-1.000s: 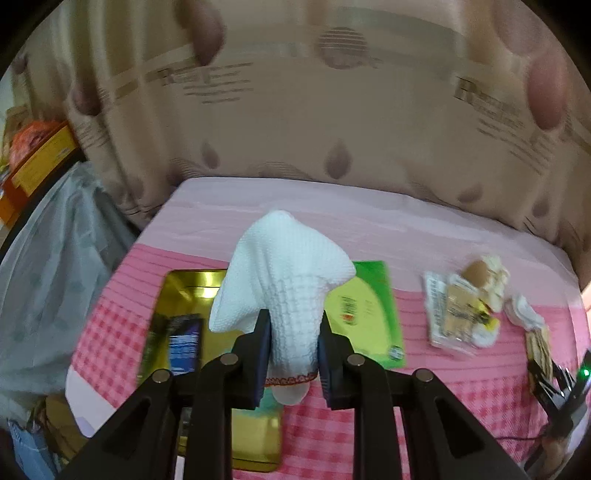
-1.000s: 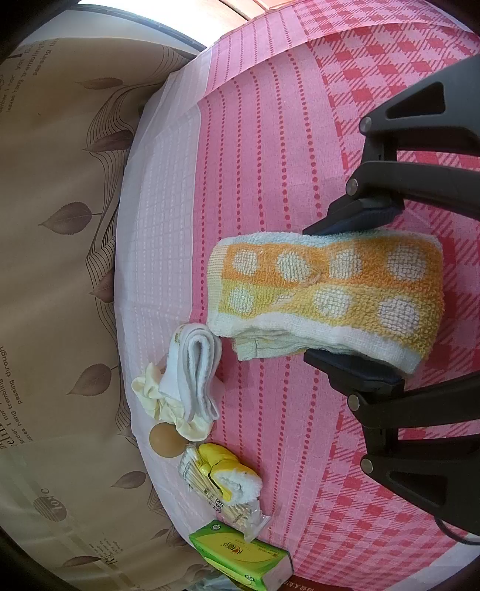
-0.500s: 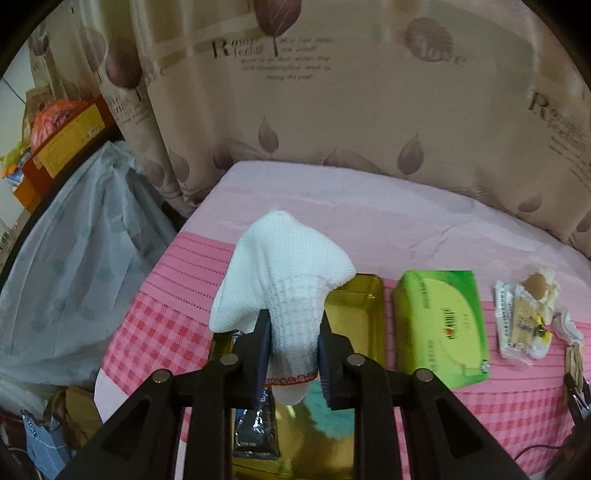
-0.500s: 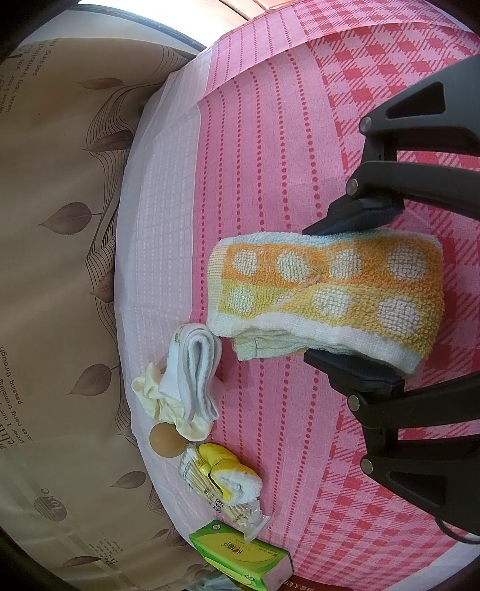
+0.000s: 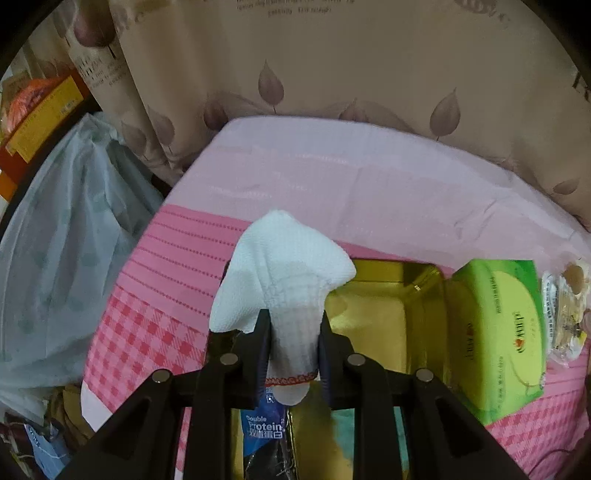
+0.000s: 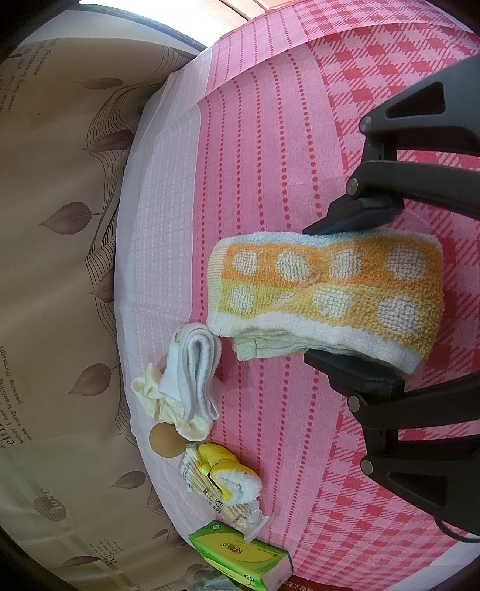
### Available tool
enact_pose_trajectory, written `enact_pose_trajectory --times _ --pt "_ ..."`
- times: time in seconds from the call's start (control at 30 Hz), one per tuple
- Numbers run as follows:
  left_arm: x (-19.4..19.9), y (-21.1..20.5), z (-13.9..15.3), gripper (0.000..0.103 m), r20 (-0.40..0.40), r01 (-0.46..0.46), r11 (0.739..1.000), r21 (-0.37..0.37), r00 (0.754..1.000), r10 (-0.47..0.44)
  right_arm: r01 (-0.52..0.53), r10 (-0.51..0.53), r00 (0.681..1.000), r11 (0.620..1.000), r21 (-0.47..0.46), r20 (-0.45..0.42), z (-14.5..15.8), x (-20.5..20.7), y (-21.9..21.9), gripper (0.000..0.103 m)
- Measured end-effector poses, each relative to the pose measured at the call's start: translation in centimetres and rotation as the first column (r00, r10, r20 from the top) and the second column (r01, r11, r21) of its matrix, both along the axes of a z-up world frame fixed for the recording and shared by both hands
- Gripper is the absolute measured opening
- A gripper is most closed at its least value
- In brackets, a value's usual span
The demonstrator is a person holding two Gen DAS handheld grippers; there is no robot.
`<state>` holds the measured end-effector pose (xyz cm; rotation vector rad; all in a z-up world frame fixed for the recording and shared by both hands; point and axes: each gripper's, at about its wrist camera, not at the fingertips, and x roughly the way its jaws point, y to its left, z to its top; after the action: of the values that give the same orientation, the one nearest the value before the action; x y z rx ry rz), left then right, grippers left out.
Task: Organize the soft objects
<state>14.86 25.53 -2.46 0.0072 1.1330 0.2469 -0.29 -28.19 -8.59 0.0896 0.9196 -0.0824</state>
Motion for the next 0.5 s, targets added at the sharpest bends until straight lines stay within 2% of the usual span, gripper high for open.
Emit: enact_pose_trajectory --times 0.5 --pt "1.6 1.1 -3.5 0.026 -0.089 0.013 0.999 0.032 0.996 -0.01 -0.003 0.003 1.0 1.0 -0.008 -0.002 -0.1 0.0 0.1 0.058"
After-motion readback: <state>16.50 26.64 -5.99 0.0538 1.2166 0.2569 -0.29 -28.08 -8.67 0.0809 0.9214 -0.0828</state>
